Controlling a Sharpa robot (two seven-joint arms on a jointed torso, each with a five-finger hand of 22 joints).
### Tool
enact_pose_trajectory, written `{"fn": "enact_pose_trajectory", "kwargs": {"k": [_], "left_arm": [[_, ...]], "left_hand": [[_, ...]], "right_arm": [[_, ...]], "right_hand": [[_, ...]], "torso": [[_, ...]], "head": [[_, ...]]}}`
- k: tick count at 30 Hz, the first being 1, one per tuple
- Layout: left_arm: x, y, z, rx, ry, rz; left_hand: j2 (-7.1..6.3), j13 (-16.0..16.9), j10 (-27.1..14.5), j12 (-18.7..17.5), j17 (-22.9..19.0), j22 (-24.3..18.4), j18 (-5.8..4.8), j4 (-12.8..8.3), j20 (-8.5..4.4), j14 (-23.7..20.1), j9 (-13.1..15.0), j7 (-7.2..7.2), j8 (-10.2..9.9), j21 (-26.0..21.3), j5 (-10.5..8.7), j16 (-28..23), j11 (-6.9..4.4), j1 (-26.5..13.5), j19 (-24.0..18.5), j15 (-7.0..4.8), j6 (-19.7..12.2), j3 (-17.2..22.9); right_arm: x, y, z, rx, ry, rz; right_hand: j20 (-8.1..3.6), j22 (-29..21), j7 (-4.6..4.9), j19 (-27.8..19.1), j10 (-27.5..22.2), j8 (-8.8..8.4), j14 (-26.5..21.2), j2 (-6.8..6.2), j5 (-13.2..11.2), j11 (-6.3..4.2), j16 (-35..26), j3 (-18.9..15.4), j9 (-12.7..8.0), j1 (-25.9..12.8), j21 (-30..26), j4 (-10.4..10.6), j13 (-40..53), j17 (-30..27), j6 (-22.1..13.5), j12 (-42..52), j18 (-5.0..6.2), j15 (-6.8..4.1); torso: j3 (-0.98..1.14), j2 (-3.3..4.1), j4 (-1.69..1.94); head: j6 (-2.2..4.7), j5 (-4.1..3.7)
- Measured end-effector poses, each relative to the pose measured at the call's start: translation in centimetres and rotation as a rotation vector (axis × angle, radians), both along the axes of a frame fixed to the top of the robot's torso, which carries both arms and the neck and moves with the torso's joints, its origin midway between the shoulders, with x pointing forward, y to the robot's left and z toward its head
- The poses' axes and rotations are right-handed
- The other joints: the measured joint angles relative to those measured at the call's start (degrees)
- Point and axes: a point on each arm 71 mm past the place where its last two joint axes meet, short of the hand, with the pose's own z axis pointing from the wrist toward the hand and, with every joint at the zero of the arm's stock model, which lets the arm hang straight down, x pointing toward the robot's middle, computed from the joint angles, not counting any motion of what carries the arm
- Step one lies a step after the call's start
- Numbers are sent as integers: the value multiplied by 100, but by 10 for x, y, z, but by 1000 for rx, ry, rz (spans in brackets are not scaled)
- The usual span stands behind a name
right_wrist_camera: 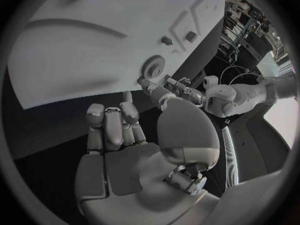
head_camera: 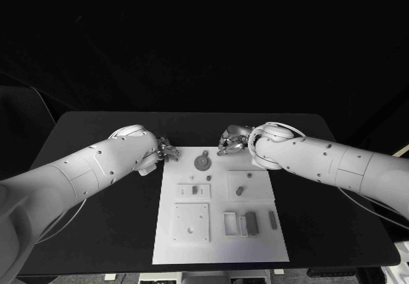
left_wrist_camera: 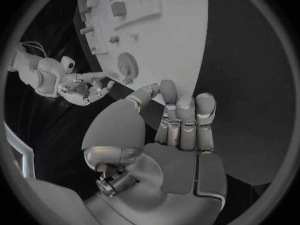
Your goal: Assemble the parts on the task board
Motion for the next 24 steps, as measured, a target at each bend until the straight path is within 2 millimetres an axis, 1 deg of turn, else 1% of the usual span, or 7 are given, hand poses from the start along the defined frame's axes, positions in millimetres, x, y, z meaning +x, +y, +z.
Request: {"fn": "enact_pose_trajectory", "kwargs": {"k": [1, 5, 8, 12, 15, 20, 24], "left_arm": [[0, 1, 0, 3, 1, 2], [0, 1, -1, 9, 2, 2], [0, 0, -1, 10, 5, -1], [-1, -1, -2, 11, 7, -5], [-1, -2, -2, 9, 7, -8], [-1, -2, -2, 5, 5, -9], [-2, -3, -3, -1, 4, -14]], "left_hand": [[17, 7, 0, 0, 0, -1, -2, 6, 0, 2, 1, -4, -2, 0, 102, 0, 0, -17, 0, -2, 4, 18], [20, 11, 0, 0, 0, -8, -7, 1, 0, 2, 18, -10, -3, 21, 313, 0, 0, -20, 0, -2, 10, 30], [42, 16, 0, 0, 0, -8, -21, -14, 0, 2, 29, -10, -4, 21, 429, 0, 0, -60, 0, -2, 10, 82], [49, 21, -1, 0, 2, -8, -50, -51, -21, 15, 43, -11, -11, 57, 532, 28, 1, -64, 21, -14, 10, 119], [51, 27, -25, 0, 15, -12, -44, -49, -21, 35, 43, -10, 25, 66, 550, 50, 25, -63, 21, -32, 10, 201], [51, 26, -30, 0, 26, -13, -41, -38, -32, 43, 50, -10, 29, 66, 505, 64, 30, -62, 33, -24, 10, 248], [51, 26, -31, 0, 44, -13, -42, -5, -50, 110, 59, -10, 87, 111, 482, 97, 31, -62, 55, -41, 10, 284]], "right_arm": [[0, 0, 0, 0, 0, 0], [0, 0, 0, 0, 0, 1], [0, 0, 0, 0, 0, 1], [0, 0, 0, 0, 0, 1], [0, 0, 0, 0, 0, 1], [0, 0, 0, 0, 0, 0], [0, 0, 0, 0, 0, 0]], "right_hand": [[0, 0, 0, 0, 0, 0, 0, 0, 0, 0, 0, 0, 0, 0, 0, 0, 0, 0, 0, 0, 0, 0], [0, 0, 0, 0, 0, 0, 0, 0, 0, 0, 0, 0, 0, 0, 0, 0, 0, 10, 0, 0, 0, 0], [0, 0, 0, 0, -1, 0, -1, 0, 0, 1, 0, 0, 0, 0, 0, 0, -3, 8, 0, 0, 0, -1], [0, 0, 0, 0, -1, 0, -13, 0, 0, 1, 0, 0, 0, 0, 0, 0, -5, 8, 0, 0, 0, -12], [0, 0, 0, 0, -1, 0, -13, 0, 0, 1, 0, 0, 0, 0, 0, 0, -5, 7, 0, 0, 0, -12], [0, 0, 0, 0, -2, 0, 4, 0, 0, 2, 22, 0, -1, 0, 0, 0, -5, 7, 0, 0, 0, -29], [0, 0, 0, 0, -2, 0, 4, 0, 0, 2, 22, 0, -5, 0, 0, 0, -4, 7, 0, 0, 0, -29]], "torso": [[0, 0, -1], [0, 0, 0], [-1, 0, 0], [-2, 0, 2], [-2, -1, 3], [-2, -2, 3], [-2, -2, 3]], "head": [[-1, -1], [-5, -4], [-9, -7], [-12, -8], [-14, -4], [-14, -3], [-15, -1]]}}
